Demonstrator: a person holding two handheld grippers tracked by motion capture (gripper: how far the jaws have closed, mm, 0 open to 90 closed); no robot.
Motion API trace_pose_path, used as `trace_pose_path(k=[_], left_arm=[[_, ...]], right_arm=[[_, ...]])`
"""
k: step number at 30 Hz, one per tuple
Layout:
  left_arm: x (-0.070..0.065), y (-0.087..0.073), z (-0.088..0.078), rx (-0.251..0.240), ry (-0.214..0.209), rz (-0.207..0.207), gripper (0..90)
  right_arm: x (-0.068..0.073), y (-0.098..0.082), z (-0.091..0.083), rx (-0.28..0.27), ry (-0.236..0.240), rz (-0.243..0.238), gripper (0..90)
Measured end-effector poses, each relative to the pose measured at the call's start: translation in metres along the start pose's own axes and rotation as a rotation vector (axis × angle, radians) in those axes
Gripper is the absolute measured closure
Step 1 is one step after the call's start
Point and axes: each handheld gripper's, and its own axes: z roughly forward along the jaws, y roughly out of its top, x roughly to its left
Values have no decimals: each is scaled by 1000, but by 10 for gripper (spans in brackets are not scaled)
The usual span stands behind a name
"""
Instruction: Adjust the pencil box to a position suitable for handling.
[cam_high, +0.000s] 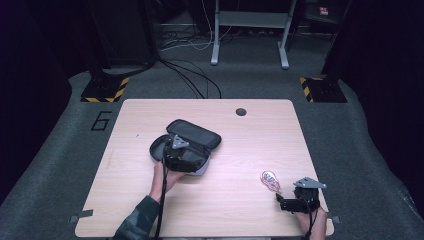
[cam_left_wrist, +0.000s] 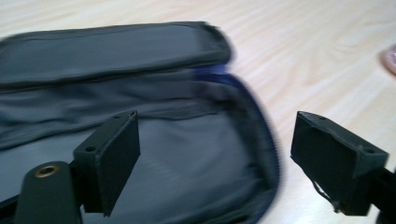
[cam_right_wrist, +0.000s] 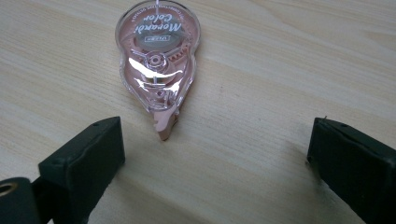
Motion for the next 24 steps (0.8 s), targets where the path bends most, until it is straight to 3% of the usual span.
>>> trace_pose_path(k=[2,4,6,7,15,18,20,21,23,24], left_arm=[[22,-1,-12,-17,43,-33,133],[29,-2,-15,-25,57,-49,124],[50,-3,-22,-10,98,-68,44],[50,-3,-22,-10,98,-68,36],[96,-13,-28,13,160,-128,6],[105,-20,-24,2,184,-168,75],[112,-26,-20,20,188,-192,184],[114,-28,-19,32,201,-196,311],[119,-34,-17,39,198,-230,336],[123,-36,-17,50,210,-233,395]], right_arm=[[0,0,0,1,0,3,34],[0,0,0,0,0,1,35],[-1,1,1,-5,1,-21,35],[-1,1,1,-5,1,-21,35],[-2,1,1,-6,1,-23,36],[-2,1,1,-6,1,-23,36],[-2,1,1,-6,1,-23,36],[-2,1,1,-6,1,-23,37],[-2,0,1,-6,1,-22,37],[0,0,0,-2,0,-2,37]])
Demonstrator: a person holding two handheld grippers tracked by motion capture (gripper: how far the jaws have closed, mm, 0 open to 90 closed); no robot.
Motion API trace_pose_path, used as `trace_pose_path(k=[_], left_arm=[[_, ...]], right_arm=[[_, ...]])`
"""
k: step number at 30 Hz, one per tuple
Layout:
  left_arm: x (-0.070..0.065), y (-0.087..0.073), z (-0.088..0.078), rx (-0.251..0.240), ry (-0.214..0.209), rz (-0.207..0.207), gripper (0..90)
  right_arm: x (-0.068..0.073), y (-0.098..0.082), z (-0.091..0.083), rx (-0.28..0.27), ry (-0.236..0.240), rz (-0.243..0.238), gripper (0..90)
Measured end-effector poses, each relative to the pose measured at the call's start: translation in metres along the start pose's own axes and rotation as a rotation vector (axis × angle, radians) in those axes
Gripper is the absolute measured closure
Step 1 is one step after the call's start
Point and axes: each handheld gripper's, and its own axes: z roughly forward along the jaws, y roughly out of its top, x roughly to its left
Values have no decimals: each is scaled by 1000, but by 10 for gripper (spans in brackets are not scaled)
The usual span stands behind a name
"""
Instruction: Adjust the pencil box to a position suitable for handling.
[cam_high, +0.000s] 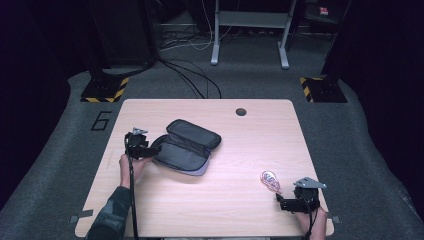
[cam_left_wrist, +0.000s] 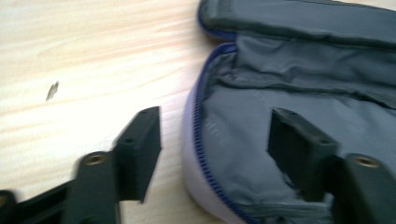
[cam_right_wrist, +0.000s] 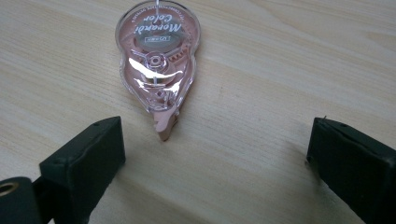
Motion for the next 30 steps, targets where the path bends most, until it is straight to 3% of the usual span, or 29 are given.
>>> trace_pose_path(k=[4,6,12,14,19,22,26,30], left_arm=[[2,-2,1,-6,1,-31,512],[2,-3,1,4,16,-30,600],[-2,-7,3,20,42,-41,733],[-6,-11,3,16,48,-25,742],[-14,-22,-1,-13,30,-65,747],[-22,-25,-4,-8,44,-51,749],[-30,-26,-9,-16,29,-55,745],[-40,-29,-13,-21,10,-31,747]], right_arm=[[0,0,0,-5,2,-3,45],[0,0,0,-4,3,-3,45],[0,0,0,-6,2,-6,46],[0,0,0,-5,2,-6,46],[0,0,0,-8,1,-5,47],[0,0,0,-7,1,-6,47],[0,0,0,-7,1,-5,47],[0,0,0,-7,1,-5,47]])
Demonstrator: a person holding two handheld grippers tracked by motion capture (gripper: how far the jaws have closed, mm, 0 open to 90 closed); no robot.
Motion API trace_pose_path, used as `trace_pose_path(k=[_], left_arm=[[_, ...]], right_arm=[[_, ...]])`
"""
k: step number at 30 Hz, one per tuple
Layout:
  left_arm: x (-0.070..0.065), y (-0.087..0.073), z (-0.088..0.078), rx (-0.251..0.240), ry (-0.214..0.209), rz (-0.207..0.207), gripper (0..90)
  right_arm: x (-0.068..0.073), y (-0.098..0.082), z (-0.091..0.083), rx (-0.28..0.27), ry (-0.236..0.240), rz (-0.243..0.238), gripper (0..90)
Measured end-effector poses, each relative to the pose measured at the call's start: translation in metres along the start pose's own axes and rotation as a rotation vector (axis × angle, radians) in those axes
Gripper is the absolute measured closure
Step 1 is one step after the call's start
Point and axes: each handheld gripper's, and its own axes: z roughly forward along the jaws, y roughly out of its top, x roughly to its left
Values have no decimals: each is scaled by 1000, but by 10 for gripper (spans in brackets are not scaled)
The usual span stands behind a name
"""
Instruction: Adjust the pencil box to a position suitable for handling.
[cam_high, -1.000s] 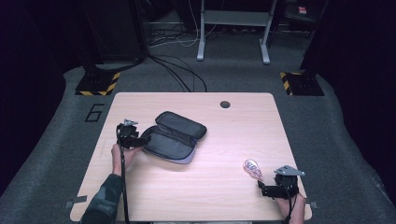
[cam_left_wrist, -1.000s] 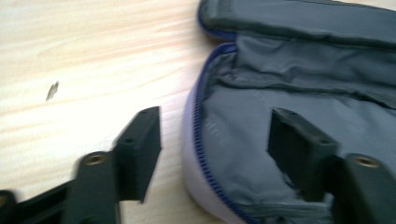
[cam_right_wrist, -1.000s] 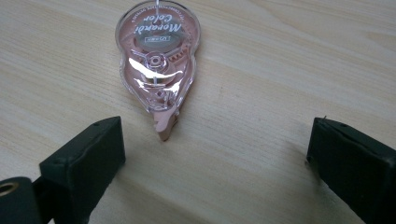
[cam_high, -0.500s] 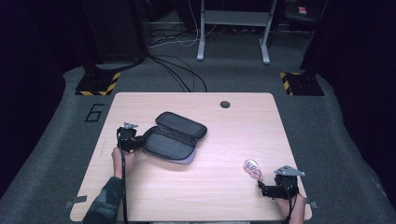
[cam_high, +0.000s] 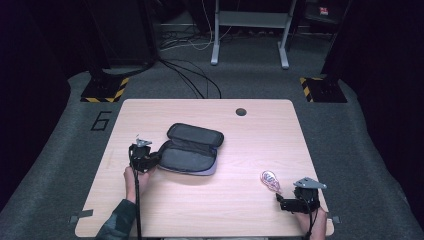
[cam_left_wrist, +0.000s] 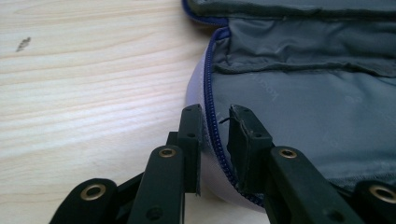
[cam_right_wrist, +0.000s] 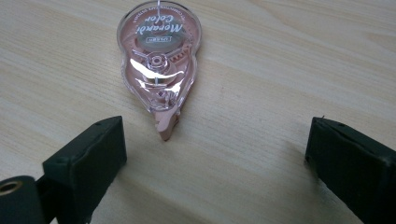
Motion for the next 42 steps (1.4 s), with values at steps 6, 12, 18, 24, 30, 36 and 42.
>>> trace_pose_path(k=[6,12,18,24,30,36,42], left_arm=[[-15,-7,-1,-5,-27,16,749],[-30,-13,0,-15,-56,19,752],[-42,-16,2,-20,-77,31,763],[-53,-18,4,-30,-92,43,791],[-65,-20,4,-35,-108,31,785],[-76,-24,2,-34,-130,24,766],[-81,-27,-1,-44,-151,29,723]], right_arm=[[0,0,0,0,0,0,47],[0,0,0,0,0,1,47],[0,0,0,-1,0,0,47],[0,0,0,-1,0,1,48],[0,0,0,0,0,0,48],[0,0,0,2,0,3,47],[0,0,0,0,0,0,48]])
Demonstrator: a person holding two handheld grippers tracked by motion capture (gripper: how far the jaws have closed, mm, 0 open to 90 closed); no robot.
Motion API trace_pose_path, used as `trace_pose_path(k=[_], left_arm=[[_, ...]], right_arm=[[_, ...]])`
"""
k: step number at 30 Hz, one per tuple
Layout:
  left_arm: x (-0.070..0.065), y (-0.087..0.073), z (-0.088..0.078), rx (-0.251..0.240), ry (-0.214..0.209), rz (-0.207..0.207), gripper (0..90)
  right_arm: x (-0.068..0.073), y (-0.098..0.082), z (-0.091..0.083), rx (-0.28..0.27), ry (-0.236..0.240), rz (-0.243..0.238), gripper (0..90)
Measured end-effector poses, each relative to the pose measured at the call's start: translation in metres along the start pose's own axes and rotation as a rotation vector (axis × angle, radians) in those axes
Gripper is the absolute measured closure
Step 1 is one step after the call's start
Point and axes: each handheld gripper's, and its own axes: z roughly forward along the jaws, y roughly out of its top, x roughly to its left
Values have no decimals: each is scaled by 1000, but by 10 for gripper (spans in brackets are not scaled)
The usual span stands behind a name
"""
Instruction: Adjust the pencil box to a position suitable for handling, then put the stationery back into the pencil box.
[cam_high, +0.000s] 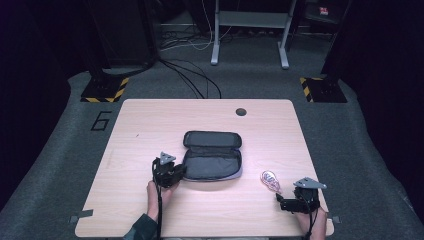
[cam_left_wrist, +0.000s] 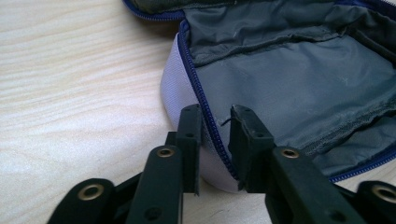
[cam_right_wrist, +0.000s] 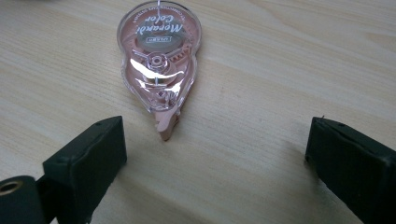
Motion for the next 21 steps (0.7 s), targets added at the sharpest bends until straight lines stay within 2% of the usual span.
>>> trace_pose_path(k=[3,4,5,8,12,15,18,21], left_arm=[[1,2,-3,-13,4,10,536],[1,2,-5,-21,-6,8,417],[1,3,-8,-27,-6,24,417],[2,4,-18,-36,-5,56,294],[11,3,-32,-30,2,87,223],[18,-1,-39,-17,13,90,159],[25,-9,-43,-15,39,88,144],[32,-16,-47,11,54,97,109]], right_arm=[[0,0,0,1,1,2,48],[0,0,0,0,0,-1,48],[0,0,0,0,0,-1,48],[0,0,0,1,0,2,48],[0,0,0,2,0,5,48],[0,0,0,2,1,5,48],[0,0,0,2,1,4,48],[0,0,0,2,1,4,48]])
